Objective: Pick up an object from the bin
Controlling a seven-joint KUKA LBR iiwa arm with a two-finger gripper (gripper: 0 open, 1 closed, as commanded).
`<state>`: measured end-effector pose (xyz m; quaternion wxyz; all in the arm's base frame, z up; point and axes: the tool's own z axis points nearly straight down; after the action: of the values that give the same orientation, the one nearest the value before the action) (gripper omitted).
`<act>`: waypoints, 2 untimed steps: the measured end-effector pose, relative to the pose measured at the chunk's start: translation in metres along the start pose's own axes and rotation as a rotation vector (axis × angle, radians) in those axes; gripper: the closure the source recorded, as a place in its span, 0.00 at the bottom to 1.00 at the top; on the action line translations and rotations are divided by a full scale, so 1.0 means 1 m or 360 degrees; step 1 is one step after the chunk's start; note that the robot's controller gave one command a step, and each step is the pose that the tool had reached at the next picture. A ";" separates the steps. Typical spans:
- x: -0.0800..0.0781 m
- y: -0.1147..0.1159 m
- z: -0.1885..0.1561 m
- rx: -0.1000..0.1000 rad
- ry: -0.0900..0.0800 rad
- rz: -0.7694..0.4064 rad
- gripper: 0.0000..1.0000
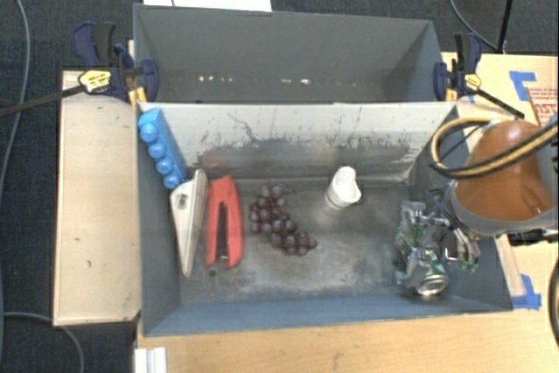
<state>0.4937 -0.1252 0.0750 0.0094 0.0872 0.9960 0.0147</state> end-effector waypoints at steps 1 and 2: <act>0.002 0.001 -0.004 -0.0024 -0.0081 0.0819 1.00; 0.002 0.001 -0.004 -0.0024 -0.0080 0.0818 1.00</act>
Offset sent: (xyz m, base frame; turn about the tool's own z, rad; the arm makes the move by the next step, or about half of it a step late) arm 0.0000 0.0000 0.0000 0.0000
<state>0.4923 -0.1237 0.0795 0.0309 0.3378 0.9405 0.0219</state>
